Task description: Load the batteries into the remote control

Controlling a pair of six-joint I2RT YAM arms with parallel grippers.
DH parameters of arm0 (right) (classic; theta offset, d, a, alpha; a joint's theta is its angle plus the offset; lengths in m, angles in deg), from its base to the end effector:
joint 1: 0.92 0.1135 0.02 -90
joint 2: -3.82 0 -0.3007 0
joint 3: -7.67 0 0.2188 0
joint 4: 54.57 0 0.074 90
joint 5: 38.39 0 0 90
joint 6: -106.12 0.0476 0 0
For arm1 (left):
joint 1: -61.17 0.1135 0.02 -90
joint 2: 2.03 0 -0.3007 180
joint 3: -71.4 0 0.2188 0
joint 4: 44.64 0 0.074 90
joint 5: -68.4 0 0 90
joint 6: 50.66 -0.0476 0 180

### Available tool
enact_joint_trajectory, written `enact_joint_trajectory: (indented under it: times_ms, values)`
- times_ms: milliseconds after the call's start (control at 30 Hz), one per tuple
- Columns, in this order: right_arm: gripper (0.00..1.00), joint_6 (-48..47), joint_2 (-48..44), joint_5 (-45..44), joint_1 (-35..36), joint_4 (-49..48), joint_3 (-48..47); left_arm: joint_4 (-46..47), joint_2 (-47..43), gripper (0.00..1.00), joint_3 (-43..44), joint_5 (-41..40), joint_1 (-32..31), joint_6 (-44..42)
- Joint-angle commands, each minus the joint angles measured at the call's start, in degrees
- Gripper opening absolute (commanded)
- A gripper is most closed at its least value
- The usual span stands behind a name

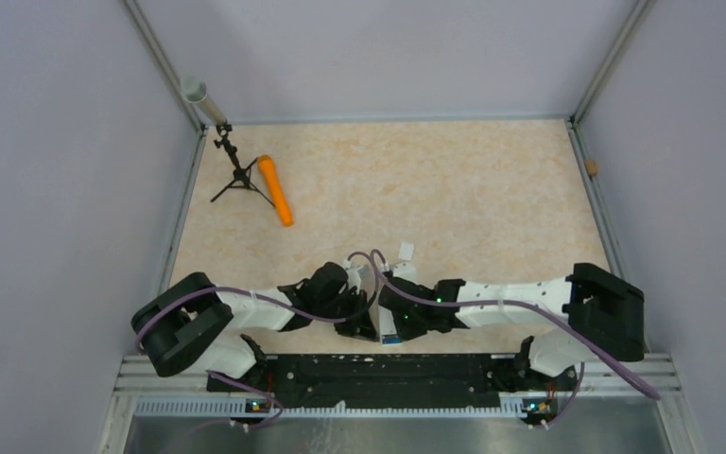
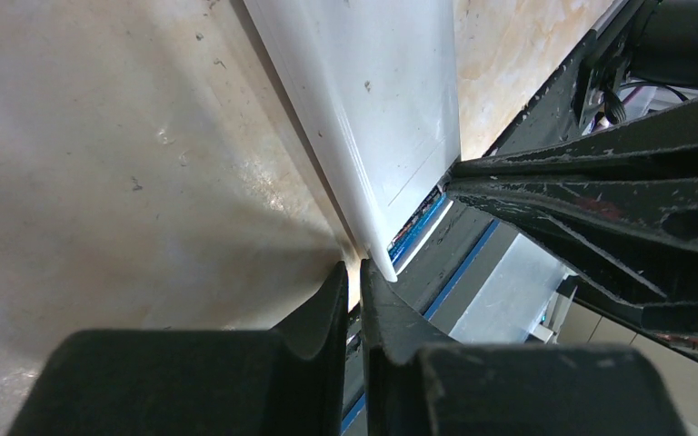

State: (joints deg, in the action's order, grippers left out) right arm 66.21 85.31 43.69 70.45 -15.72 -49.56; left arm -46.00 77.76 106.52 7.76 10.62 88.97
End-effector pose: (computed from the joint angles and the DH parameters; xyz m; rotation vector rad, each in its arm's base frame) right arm 0.0796 0.2156 0.2129 -0.4637 2.7149 0.4811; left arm 0.1106 -0.1712 0.1725 0.3104 2.7258 -1.3034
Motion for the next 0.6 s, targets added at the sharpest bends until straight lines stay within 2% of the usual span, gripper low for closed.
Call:
enact_joint_trajectory:
  times_ms: [0, 300, 567]
  values:
    - [0.0, -1.62, 9.49, -1.22, 3.34, 0.89, -4.08, 1.05, 1.42, 0.11, 0.88, -1.46, -0.45, -0.67]
    - [0.0, -1.2, 16.49, -5.77, 5.66, 7.61, -9.65, 1.22, 1.33, 0.11, 0.57, -1.55, -0.43, -0.67]
    - [0.0, 0.68, 17.95, -8.1, 6.5, 9.84, -11.67, 0.8, 1.12, 0.11, 0.77, -1.48, -0.43, -1.24]
